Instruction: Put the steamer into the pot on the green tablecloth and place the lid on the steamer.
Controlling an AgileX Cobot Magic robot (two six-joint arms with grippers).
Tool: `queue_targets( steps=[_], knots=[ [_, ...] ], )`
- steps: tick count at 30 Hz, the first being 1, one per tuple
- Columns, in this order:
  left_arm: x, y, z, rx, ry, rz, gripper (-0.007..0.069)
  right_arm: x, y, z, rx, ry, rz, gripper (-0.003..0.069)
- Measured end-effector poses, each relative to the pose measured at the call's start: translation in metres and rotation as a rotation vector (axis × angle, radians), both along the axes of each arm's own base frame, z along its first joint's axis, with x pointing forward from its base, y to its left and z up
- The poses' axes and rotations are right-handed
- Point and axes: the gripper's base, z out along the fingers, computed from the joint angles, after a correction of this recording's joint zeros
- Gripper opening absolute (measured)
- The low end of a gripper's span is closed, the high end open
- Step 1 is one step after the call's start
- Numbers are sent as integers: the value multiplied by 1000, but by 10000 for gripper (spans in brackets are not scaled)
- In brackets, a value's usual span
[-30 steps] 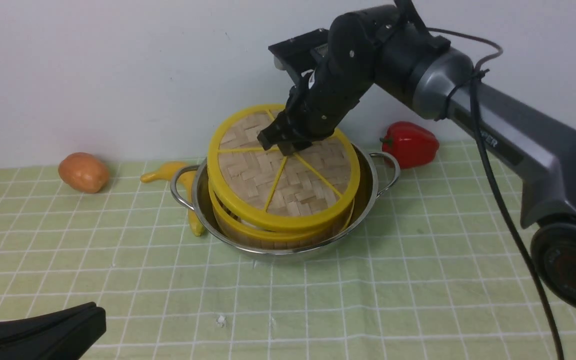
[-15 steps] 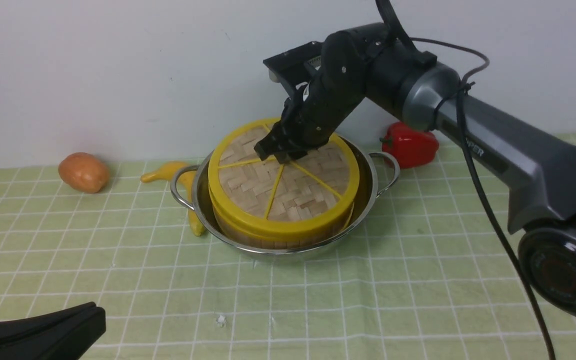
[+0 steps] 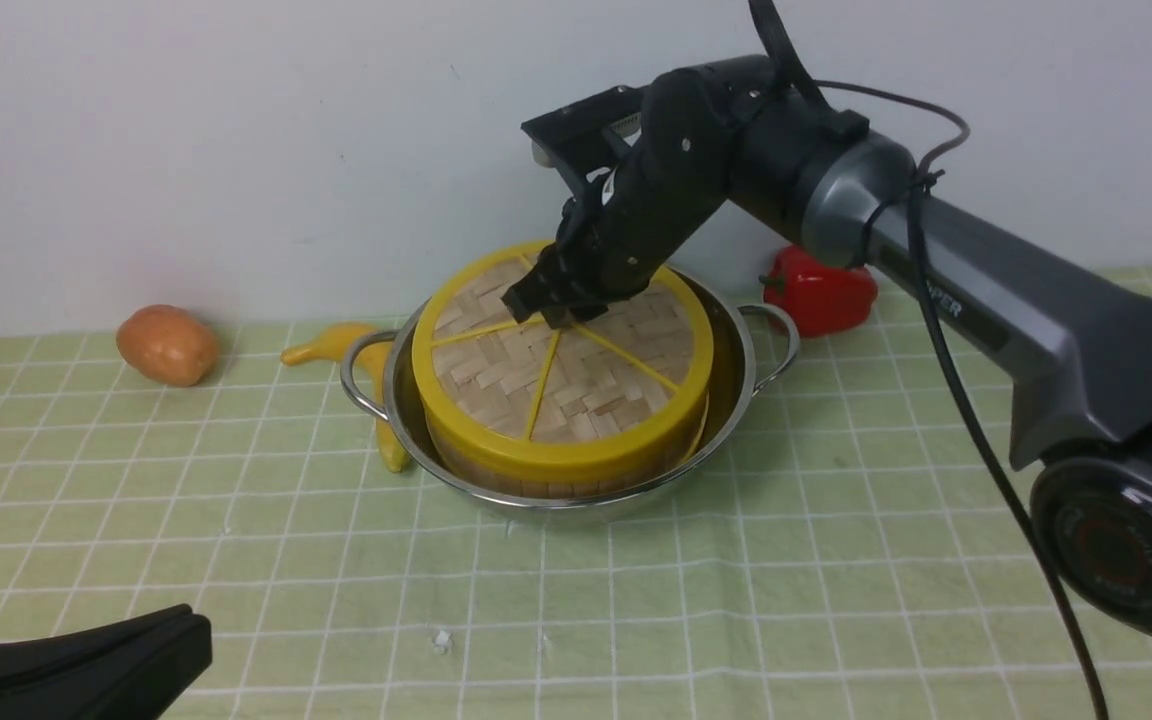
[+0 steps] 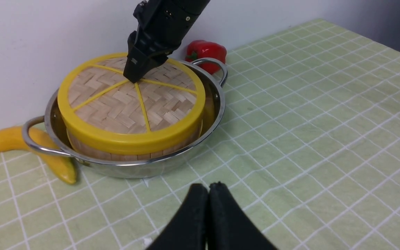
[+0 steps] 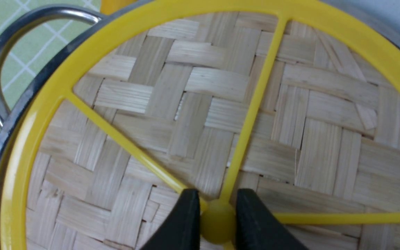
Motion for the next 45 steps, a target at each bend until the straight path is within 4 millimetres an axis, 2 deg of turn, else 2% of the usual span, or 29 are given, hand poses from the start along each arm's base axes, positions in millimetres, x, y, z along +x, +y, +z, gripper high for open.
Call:
queue_targets(
  steps=[7,10,12,13,14,15,17,19,22,23,25,27,28,29,30,32,33,34,35,37,39,40,43,45],
  knots=[
    [0,0,0,0,1,-1,1,0,0,0,1,-1,-1,143],
    [0,0,0,0,1,-1,1,0,0,0,0,2,0,181],
    [0,0,0,0,1,-1,1,-2,0,3,4,12,3,272],
    [0,0,0,0,1,-1,1,-2,0,3,2,14,3,290],
    [0,0,0,0,1,-1,8,-4,-1,8,2,20,7,372],
    [0,0,0,0,0,0,10,-4,-1,12,3,19,9,400],
    [0,0,1,-2,-7,6,12,-8,-3,30,9,7,17,479],
    [2,1,2,-8,-25,20,12,-13,-6,57,31,-32,23,538],
    [5,4,7,-25,-73,59,12,-26,-14,109,98,-126,14,566],
    [5,4,7,-26,-77,62,12,-28,-16,116,106,-139,13,566],
    [8,7,12,-44,-130,105,19,-46,-29,162,145,-223,0,538],
    [10,10,16,-60,-176,141,22,-67,-46,204,167,-305,-18,470],
    [11,11,18,-66,-195,157,23,-76,-53,219,173,-337,-26,435],
    [11,11,18,-66,-195,157,22,-78,-55,222,169,-342,-30,416],
    [12,12,21,-77,-222,179,27,-99,-71,251,182,-400,-43,329],
    [13,14,23,-86,-249,201,33,-133,-96,287,194,-479,-62,203],
    [13,15,24,-88,-257,207,34,-144,-105,296,193,-496,-68,138],
    [13,15,24,-89,-259,209,34,-152,-110,303,198,-513,-72,125],
    [13,15,25,-92,-266,214,37,-174,-126,318,202,-543,-81,43],
    [14,16,25,-93,-269,217,43,-199,-143,327,206,-553,-88,-6],
    [14,16,25,-93,-269,217,45,-232,-163,333,214,-563,-89,-13],
    [14,16,25,-93,-269,217,50,-246,-172,330,207,-554,-88,-13],
    [14,16,25,-93,-269,217,54,-283,-195,302,189,-506,-88,-13],
    [14,16,25,-93,-269,217,62,-299,-206,279,208,-513,-94,-13]
  ],
)
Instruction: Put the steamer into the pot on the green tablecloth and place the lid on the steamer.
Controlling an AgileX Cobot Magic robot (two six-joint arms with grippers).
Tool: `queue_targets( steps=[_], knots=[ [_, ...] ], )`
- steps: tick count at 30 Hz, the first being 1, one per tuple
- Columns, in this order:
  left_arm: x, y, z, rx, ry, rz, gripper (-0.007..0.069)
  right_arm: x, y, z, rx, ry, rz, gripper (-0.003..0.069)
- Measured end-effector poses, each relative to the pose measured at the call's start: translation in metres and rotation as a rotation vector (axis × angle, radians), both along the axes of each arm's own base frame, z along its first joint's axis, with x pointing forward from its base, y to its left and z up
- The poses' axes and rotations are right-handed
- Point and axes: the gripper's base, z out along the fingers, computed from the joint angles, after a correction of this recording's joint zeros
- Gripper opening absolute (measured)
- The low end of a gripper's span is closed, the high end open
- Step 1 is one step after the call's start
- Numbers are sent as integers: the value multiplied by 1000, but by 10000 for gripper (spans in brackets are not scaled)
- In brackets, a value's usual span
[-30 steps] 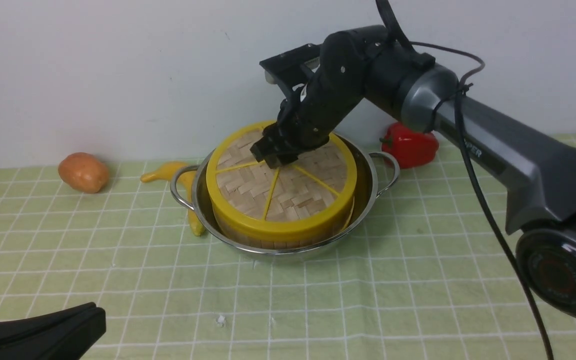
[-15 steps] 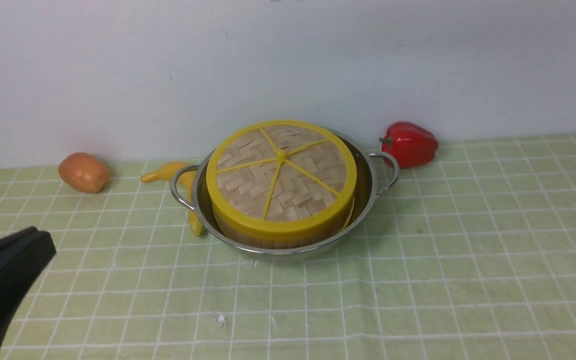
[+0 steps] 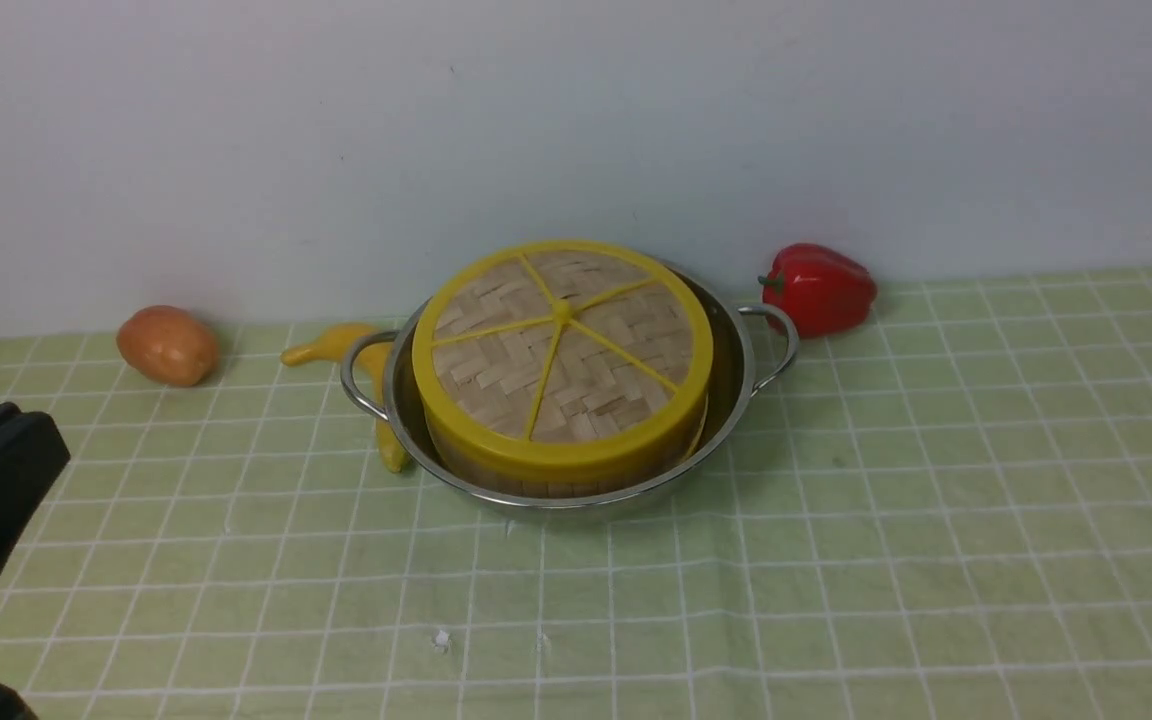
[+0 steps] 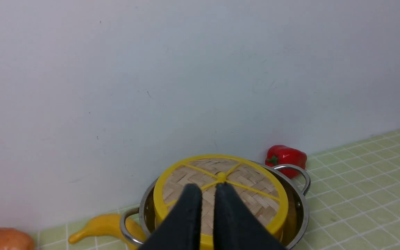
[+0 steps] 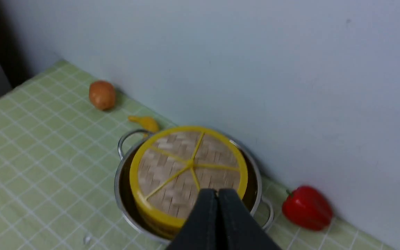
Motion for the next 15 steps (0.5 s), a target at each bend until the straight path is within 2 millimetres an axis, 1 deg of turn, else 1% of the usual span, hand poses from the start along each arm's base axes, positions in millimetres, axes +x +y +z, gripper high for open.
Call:
queue_targets(
  steps=[1,2,3,4,5,6,7,10,12,15],
  knots=[
    [0,0,0,0,0,0,64,-7,-4,-11,20,-4,-6,-13],
    [0,0,0,0,0,0,64,-11,-7,-29,40,4,-16,-13],
    [0,0,0,0,0,0,64,-20,-13,-41,70,-6,-26,-13],
    [0,0,0,0,0,0,64,-28,-19,-66,112,-2,-42,-13],
    [0,0,0,0,0,0,64,-27,-18,-72,111,7,-45,-13],
    [0,0,0,0,0,0,66,-36,-23,-101,157,12,-60,-13],
    [0,0,0,0,0,0,67,-35,-23,-110,160,21,-64,-13],
    [0,0,0,0,0,0,75,-43,-28,-167,181,54,-78,-13],
    [0,0,0,0,0,0,75,-46,-30,-186,180,67,-81,-12],
    [0,0,0,0,0,0,84,-48,-31,-193,185,64,-82,-9]
  ],
)
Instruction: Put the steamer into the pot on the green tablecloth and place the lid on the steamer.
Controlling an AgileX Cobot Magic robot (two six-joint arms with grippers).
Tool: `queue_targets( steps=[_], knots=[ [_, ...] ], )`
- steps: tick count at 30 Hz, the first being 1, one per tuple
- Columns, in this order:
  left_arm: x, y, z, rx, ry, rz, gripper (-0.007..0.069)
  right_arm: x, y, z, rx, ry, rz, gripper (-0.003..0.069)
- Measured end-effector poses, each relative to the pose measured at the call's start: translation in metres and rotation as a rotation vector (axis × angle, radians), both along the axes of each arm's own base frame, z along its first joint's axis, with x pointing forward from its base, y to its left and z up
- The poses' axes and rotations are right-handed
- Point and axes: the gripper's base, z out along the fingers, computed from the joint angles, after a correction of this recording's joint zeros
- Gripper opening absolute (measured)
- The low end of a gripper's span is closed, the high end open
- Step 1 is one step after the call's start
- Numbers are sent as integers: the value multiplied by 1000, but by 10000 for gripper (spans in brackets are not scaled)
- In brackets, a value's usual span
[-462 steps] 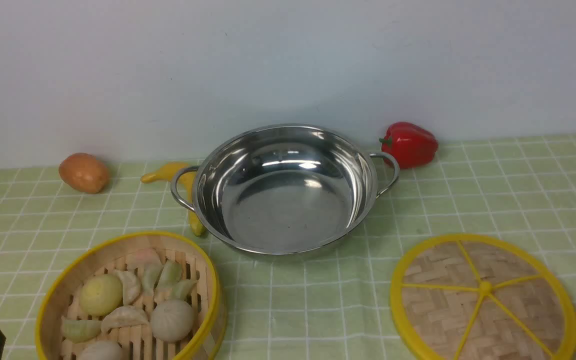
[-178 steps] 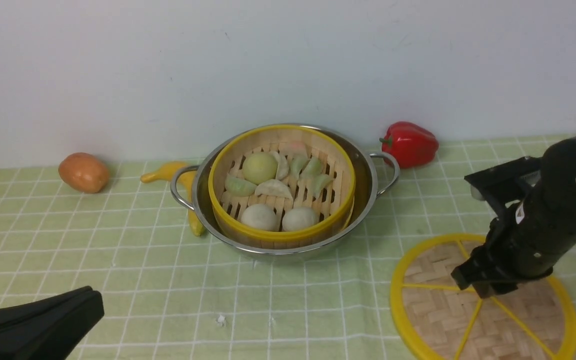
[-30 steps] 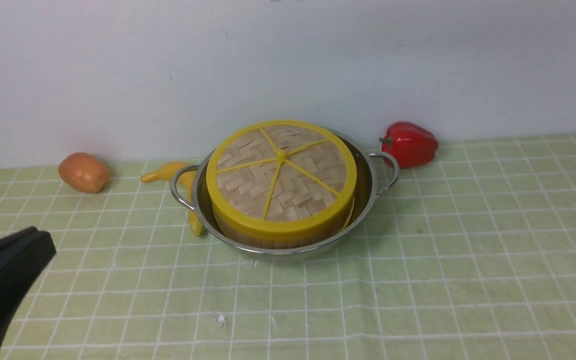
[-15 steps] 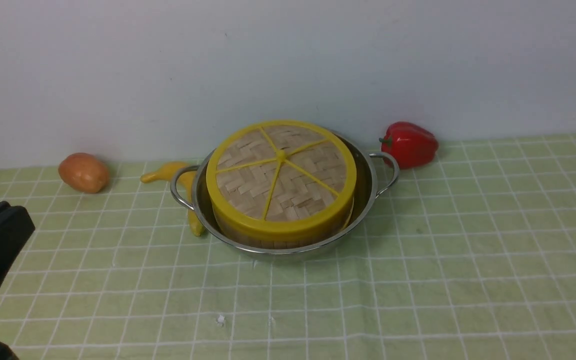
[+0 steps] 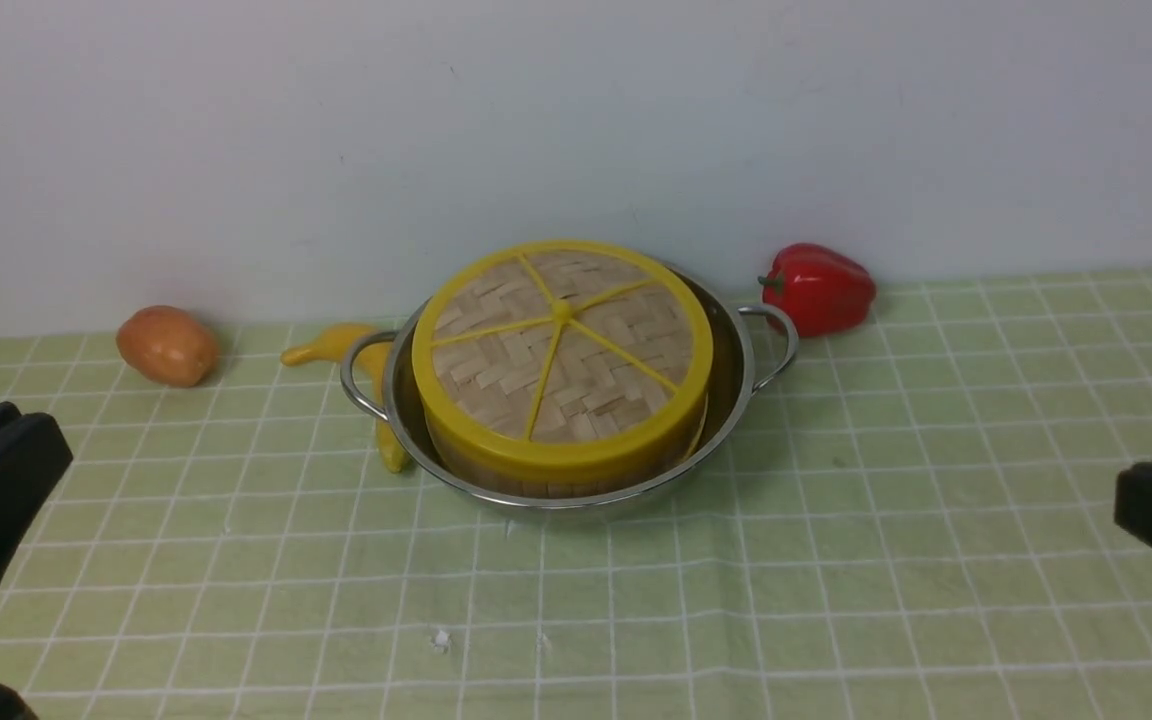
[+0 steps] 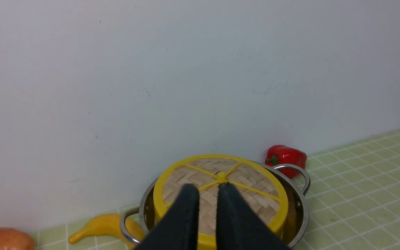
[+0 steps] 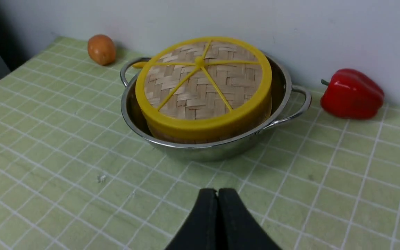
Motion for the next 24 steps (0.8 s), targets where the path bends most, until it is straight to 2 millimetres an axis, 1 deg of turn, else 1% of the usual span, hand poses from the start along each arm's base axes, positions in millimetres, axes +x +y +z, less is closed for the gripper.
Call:
queue_targets(
  steps=[4,5,9,13,15,16,17,18,19,20,21,23,24],
  knots=[
    [0,0,0,0,0,0,85,0,-1,1,-36,-33,6,-7],
    [0,0,0,0,0,0,91,1,-2,1,-83,-63,13,-5],
    [0,0,0,0,0,0,101,2,-4,0,-163,-115,18,0],
    [0,0,0,0,0,0,106,-2,-14,-12,-200,-203,-16,4],
    [0,0,0,0,0,0,108,-4,-20,-20,-191,-237,-57,6],
    [0,0,0,0,0,0,115,-8,-28,-34,-171,-270,-111,9],
    [0,0,0,0,0,0,116,-12,-32,-41,-153,-295,-142,12],
    [0,0,0,0,0,0,117,-12,-33,-44,-153,-292,-149,13],
    [0,0,0,0,0,0,118,-20,-42,-63,-125,-344,-216,18],
    [0,0,0,0,0,0,117,-20,-42,-66,-125,-341,-223,18],
    [0,0,0,0,0,0,118,-27,-47,-81,-102,-384,-271,23],
    [0,0,0,0,0,0,126,-33,-53,-100,-84,-433,-338,31],
    [0,0,0,0,0,0,127,-33,-53,-100,-82,-439,-338,31]
  ],
)
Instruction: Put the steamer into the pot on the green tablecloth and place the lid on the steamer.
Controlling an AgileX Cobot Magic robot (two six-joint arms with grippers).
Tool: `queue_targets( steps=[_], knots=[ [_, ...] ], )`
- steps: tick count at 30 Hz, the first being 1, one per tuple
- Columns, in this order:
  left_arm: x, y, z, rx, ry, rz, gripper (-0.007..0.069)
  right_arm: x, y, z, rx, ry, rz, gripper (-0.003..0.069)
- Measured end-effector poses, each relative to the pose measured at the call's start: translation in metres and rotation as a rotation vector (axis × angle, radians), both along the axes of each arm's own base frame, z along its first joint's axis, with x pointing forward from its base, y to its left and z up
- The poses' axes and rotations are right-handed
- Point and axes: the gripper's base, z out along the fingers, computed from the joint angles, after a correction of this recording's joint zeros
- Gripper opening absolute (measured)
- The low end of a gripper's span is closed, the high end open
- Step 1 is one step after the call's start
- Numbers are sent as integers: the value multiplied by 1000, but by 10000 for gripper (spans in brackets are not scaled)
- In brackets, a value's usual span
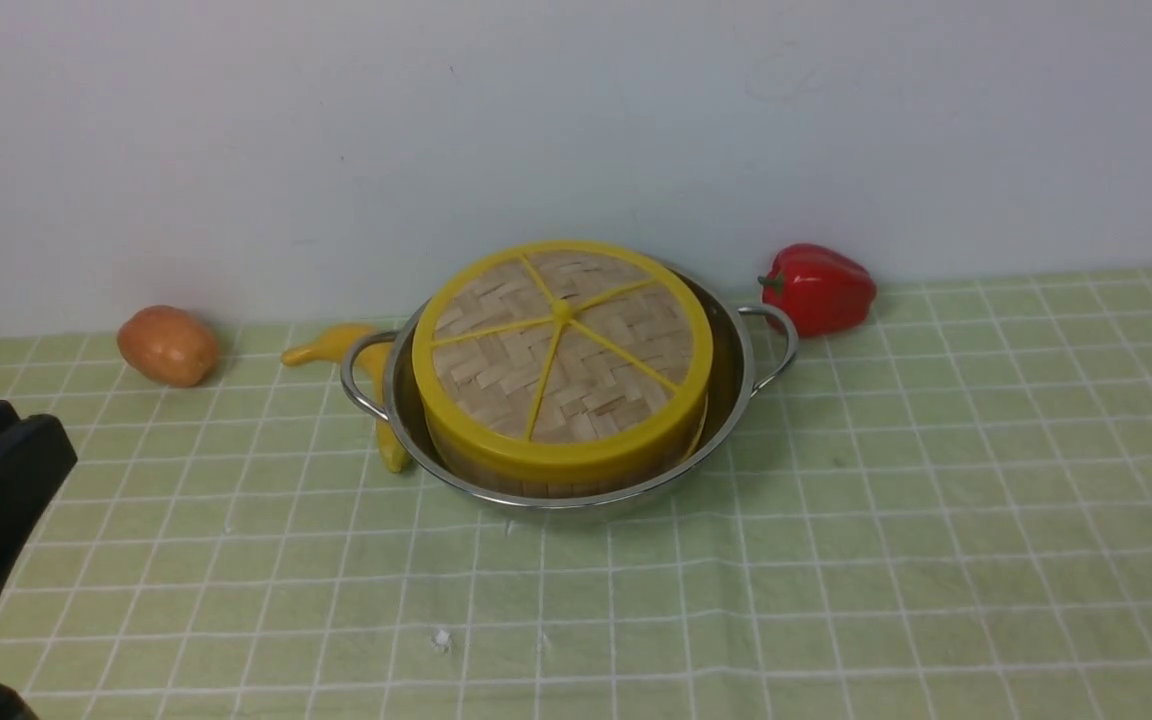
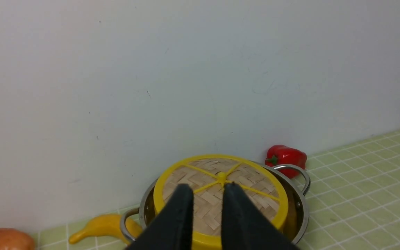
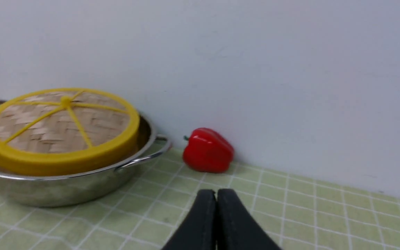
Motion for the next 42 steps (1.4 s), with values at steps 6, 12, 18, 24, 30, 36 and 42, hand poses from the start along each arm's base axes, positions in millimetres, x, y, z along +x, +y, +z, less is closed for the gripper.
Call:
queue_targets(
  steps=[6,12,18,24,30,36,42],
  knots=[
    [0,0,0,1,0,0,139,-10,-11,-5,24,-65,-148,53],
    [0,0,0,2,0,0,149,-14,-13,-5,37,-83,-177,76],
    [0,0,0,2,0,0,160,-14,-13,-5,39,-81,-177,99],
    [0,0,0,2,0,1,170,-14,-13,-5,39,-81,-177,120],
    [-10,5,0,76,-66,45,174,-14,-13,-5,42,-77,-178,148],
    [-23,19,-38,185,-95,232,181,-14,-13,-5,43,-77,-178,180],
    [-24,26,-109,204,-51,341,190,-15,-13,-5,43,-79,-178,214]
  ],
)
